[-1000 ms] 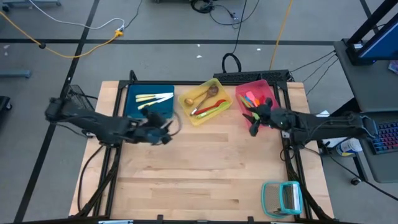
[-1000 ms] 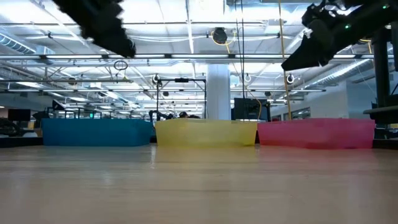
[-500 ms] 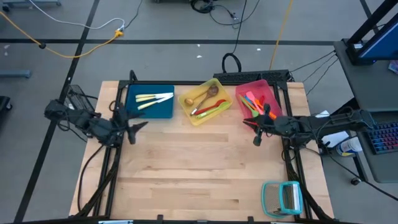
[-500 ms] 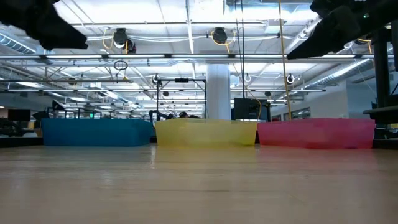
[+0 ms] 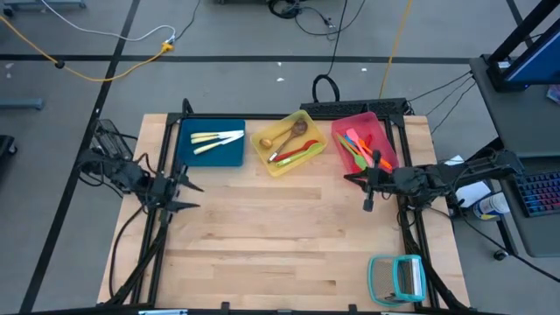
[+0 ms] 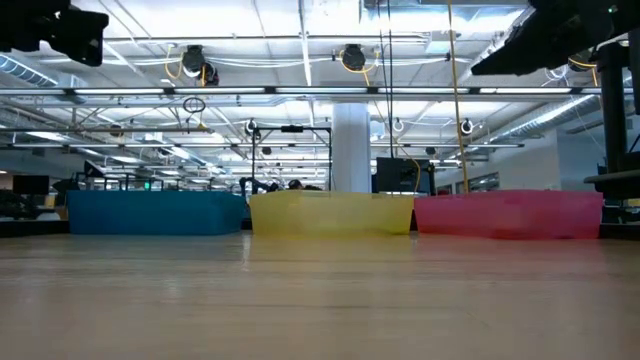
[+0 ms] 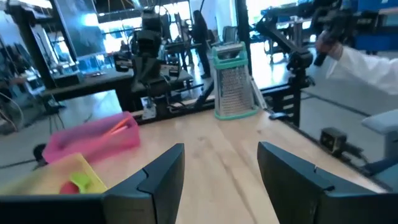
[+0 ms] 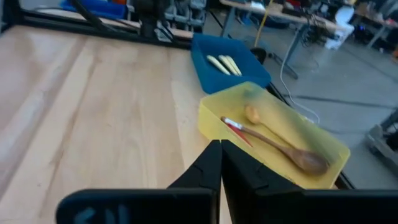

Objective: Pick & Place Kitchen Items
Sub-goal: Return to Home Position

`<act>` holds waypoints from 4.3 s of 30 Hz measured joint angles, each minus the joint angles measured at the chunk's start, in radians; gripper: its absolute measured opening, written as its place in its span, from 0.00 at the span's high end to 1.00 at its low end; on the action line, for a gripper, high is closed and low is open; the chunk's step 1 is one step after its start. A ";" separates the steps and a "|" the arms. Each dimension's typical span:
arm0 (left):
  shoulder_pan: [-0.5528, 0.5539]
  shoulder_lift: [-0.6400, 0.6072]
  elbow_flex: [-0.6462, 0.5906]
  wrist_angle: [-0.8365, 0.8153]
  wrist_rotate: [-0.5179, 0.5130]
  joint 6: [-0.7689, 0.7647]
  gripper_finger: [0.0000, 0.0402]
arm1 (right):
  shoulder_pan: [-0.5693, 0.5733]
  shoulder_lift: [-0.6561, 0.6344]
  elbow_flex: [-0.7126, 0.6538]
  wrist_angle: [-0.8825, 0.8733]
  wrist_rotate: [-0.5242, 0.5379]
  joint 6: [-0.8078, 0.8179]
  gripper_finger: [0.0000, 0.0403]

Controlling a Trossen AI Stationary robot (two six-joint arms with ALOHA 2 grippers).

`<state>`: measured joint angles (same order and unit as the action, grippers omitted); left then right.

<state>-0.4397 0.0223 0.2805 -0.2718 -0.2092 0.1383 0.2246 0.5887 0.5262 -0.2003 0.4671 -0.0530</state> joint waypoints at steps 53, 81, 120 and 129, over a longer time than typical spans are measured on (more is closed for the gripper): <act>0.246 0.004 -0.270 0.395 0.041 0.131 0.48 | 0.058 -0.578 -0.462 0.280 -0.201 -0.143 1.00; 0.440 0.006 -0.267 0.293 0.194 -0.082 0.48 | 0.057 -0.578 -0.507 0.267 -0.129 -0.117 0.98; 0.440 0.006 -0.268 0.306 0.191 -0.082 0.48 | 0.057 -0.578 -0.509 0.312 -0.129 -0.116 0.99; 0.440 0.006 -0.268 0.306 0.191 -0.082 0.48 | 0.057 -0.578 -0.509 0.312 -0.129 -0.116 0.98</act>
<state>-0.0002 0.0280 0.0120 0.0343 -0.0177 0.0559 0.2821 0.0109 0.0177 0.1120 0.3382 -0.1692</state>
